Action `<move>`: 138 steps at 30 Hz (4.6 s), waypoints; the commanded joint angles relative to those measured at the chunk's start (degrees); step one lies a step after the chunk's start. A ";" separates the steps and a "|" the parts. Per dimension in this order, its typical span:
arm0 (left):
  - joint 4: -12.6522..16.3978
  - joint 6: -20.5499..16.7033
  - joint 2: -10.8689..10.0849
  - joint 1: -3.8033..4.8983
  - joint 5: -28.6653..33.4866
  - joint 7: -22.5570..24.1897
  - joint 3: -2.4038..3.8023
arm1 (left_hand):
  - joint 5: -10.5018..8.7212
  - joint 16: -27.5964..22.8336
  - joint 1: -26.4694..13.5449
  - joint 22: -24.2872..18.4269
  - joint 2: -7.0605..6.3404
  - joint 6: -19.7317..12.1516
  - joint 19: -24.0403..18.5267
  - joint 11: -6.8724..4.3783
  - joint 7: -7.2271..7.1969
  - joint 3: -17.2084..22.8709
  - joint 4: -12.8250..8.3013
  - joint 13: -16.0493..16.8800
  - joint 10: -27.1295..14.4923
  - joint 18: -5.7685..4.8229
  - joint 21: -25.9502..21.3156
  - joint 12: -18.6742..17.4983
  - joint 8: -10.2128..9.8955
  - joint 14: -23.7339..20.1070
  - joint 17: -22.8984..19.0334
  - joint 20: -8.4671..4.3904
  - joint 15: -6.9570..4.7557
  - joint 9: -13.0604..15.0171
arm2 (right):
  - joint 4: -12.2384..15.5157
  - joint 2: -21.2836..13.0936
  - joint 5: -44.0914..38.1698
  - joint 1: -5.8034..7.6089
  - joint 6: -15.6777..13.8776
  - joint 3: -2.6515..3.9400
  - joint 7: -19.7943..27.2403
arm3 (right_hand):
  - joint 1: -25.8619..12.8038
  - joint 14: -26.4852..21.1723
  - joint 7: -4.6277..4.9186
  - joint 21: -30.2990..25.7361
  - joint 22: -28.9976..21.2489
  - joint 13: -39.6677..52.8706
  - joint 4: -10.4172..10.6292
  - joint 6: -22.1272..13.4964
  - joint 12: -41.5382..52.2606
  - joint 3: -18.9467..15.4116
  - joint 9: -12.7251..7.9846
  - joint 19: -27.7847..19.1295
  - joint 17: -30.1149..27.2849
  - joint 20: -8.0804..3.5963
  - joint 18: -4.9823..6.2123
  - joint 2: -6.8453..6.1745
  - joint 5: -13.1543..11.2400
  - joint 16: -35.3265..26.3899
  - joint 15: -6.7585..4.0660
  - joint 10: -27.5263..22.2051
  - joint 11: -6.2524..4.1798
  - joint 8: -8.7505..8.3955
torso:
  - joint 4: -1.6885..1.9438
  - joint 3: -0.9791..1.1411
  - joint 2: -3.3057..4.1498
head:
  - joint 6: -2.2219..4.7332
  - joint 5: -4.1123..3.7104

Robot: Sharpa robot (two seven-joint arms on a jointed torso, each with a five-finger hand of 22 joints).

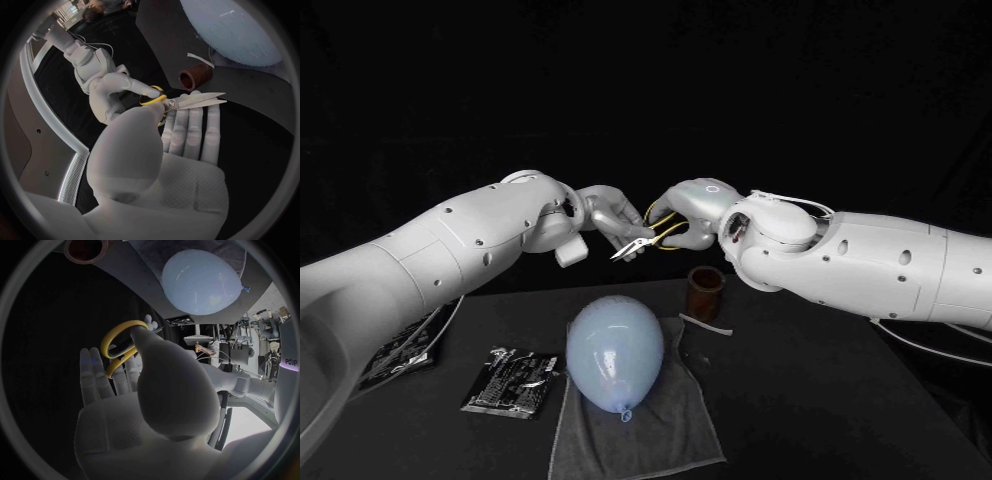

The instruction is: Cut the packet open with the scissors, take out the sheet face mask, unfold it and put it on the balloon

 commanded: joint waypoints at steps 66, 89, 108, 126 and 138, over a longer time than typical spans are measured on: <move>5.96 -12.06 -4.54 -1.33 3.32 9.40 -1.37 | 0.12 -0.16 -2.02 0.47 0.26 -0.42 -0.01 -0.50 -0.09 10.88 -8.24 0.17 1.15 0.56 1.07 0.35 0.58 0.41 0.98 -0.22 0.05 2.09 | -2.92 -7.21 58.50 -4.20 -8.00 0.19 21.36 | -6.07 46.68 9.47 62.35 46.27 0.13 4.69 -0.35 -0.30 -14.77 -1.59 36.68 57.60 -8.39 -0.71 5.36 -0.09 66.52 -11.05 12.27 -0.48 3.42 | -0.05 0.00 -0.02 | 0.96 -0.36; 8.56 -11.94 -5.31 -1.41 3.27 9.53 -1.38 | 0.12 -0.18 -2.07 0.49 0.26 -0.45 0.02 -0.50 -0.09 10.92 -8.27 0.17 1.14 0.56 1.11 0.35 0.58 0.40 1.00 -0.20 0.06 2.14 | -6.85 -3.04 58.20 -4.61 -7.50 0.20 19.32 | -0.22 46.04 10.30 62.82 46.46 0.16 2.68 -3.44 -0.17 -16.39 -1.35 34.68 56.52 -7.47 -0.36 10.88 -0.13 67.21 -10.26 9.68 0.33 4.98 | -0.02 -0.18 0.00 | 0.68 -0.49; 8.90 -11.59 -5.46 -1.40 2.24 9.10 -1.38 | 0.11 -0.42 -2.42 0.57 0.21 -0.83 -0.07 -0.37 0.02 11.19 -8.37 0.12 0.79 0.51 1.25 0.18 0.45 0.07 1.14 -0.06 0.18 2.47 | -5.43 -3.57 68.48 -4.65 -10.10 0.27 23.57 | 0.12 46.71 4.46 68.84 54.97 1.57 -6.32 6.07 2.16 16.85 5.24 37.31 57.18 -12.17 -1.66 9.52 0.21 68.26 -15.37 29.19 -5.80 14.69 | -0.17 -0.09 -0.10 | 0.50 -0.46; 8.73 -11.40 -3.92 -1.58 -9.44 10.40 -1.93 | 0.11 -1.00 -2.76 0.57 0.32 -1.59 -0.77 -0.16 0.08 11.68 -8.64 0.00 -0.09 0.42 1.20 -0.03 0.09 -0.75 1.33 0.21 0.48 2.93 | -5.07 -2.06 69.60 -3.66 -11.98 0.41 19.34 | -8.03 46.69 4.02 68.68 55.33 3.86 -11.83 4.51 1.65 25.75 9.48 37.15 56.75 -12.51 -1.60 8.53 -0.09 68.32 -15.80 31.79 -6.24 18.10 | -0.15 -0.10 -0.04 | 0.20 -0.82; 8.47 -11.27 -2.71 -1.64 -14.08 8.52 -2.24 | 0.11 -1.05 -2.76 0.57 0.44 -1.64 -0.84 -0.15 0.09 11.79 -8.67 0.01 -0.13 0.43 1.21 -0.01 0.07 -0.82 1.36 0.22 0.49 3.00 | -4.72 -0.43 65.44 -2.68 -12.09 0.41 16.58 | -8.79 46.74 3.91 68.77 55.55 4.44 -12.63 4.35 1.76 26.41 10.05 37.24 57.04 -12.62 -1.63 8.61 -0.09 68.44 -15.92 32.14 -6.36 18.59 | -0.13 -0.12 -0.08 | 0.09 -0.93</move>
